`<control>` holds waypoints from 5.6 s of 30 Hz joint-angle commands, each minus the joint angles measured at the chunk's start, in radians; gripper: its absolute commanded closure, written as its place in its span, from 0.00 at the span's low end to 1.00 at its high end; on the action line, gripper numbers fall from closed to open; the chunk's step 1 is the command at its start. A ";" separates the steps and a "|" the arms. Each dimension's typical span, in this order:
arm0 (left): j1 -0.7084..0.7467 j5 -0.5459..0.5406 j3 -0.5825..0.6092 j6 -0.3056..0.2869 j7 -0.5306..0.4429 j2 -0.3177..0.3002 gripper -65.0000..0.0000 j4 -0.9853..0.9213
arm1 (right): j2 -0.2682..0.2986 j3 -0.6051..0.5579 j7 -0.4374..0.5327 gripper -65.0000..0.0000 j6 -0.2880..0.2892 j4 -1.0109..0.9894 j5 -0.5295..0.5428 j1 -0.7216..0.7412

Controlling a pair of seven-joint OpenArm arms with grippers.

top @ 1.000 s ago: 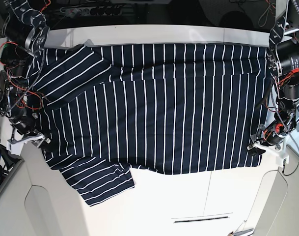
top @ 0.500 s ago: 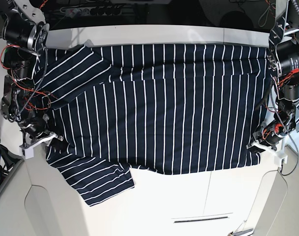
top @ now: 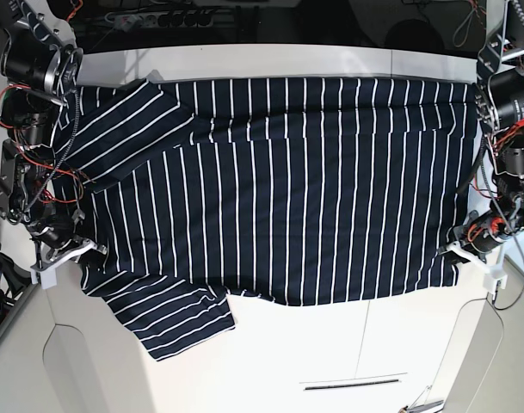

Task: Fold the T-shirt properly
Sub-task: 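Lift the side edges and fold the shirt lengthwise toward the shoulder edge, then lay the folded strip down and release both grippers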

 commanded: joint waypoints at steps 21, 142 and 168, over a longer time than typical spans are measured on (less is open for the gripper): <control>0.151 -0.320 -0.002 -0.074 0.239 -0.151 1.00 0.308 | 0.014 0.001 -0.248 1.00 0.017 0.480 0.191 -0.163; 0.594 -0.699 -0.327 -0.074 0.743 -0.256 1.00 0.755 | -0.069 0.002 -0.356 1.00 0.011 1.099 0.375 -0.598; 0.872 -0.755 -0.327 -0.074 0.753 -0.256 0.94 0.795 | -0.073 0.178 -0.438 1.00 0.017 1.082 0.437 -0.838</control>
